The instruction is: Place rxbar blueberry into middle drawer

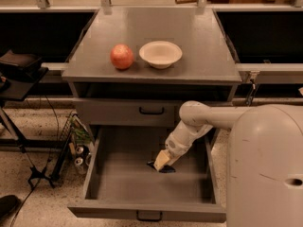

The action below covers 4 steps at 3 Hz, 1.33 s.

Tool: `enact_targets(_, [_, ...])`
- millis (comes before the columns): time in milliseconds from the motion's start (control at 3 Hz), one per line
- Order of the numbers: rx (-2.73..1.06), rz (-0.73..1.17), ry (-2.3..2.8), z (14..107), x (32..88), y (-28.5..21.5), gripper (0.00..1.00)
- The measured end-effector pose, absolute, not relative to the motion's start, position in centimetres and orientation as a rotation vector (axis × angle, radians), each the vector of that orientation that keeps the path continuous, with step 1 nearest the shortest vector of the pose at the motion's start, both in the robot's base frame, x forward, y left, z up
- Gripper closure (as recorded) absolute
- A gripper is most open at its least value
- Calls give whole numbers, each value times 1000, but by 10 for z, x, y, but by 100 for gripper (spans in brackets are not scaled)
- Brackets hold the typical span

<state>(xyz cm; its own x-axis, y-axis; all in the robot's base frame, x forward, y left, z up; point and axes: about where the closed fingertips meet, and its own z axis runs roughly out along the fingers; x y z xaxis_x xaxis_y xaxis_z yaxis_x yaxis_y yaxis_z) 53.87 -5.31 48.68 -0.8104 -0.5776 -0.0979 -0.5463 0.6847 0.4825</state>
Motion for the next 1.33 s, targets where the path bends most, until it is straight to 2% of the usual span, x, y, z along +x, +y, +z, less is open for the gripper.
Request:
enact_targets(333, [895,-746,-2794,482,532,-55,100])
enact_targets(667, [851,-709,-2765,480,528,-56,81])
enact_targets(1333, [739,-690,-2790,486,518,-66,35])
